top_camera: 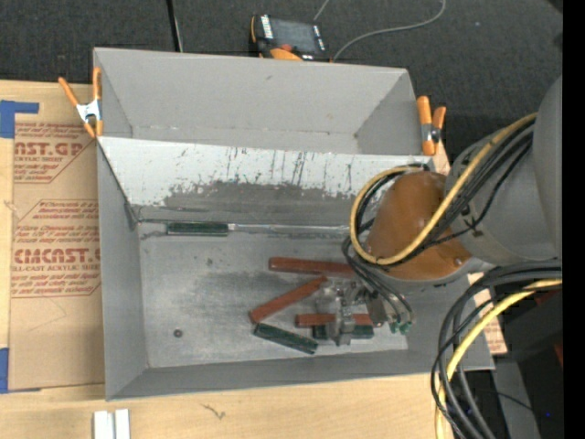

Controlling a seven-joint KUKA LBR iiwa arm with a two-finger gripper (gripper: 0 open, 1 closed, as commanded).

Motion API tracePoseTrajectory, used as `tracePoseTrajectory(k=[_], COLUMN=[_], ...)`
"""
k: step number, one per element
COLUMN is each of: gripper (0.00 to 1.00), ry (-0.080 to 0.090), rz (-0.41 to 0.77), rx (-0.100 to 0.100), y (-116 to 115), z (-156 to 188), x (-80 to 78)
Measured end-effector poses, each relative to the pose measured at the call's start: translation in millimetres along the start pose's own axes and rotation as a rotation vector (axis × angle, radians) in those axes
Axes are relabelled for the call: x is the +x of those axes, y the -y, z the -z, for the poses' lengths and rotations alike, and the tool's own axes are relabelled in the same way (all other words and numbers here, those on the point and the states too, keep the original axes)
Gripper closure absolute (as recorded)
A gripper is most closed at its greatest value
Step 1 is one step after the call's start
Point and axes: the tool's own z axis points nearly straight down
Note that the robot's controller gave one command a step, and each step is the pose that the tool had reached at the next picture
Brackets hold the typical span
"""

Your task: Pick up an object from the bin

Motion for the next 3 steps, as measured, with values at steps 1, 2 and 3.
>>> tracePoseTrajectory(k=[1,2,3], gripper=[1.0,1.0,1.0], ry=[0.002,-0.006,0.001], rz=[0.703,1.264,1.739], rx=[-0.002,-0.008,-0.007], y=[-19,-20,-52], z=[5,1,21], x=[-20.6,-27.9,-24.1])
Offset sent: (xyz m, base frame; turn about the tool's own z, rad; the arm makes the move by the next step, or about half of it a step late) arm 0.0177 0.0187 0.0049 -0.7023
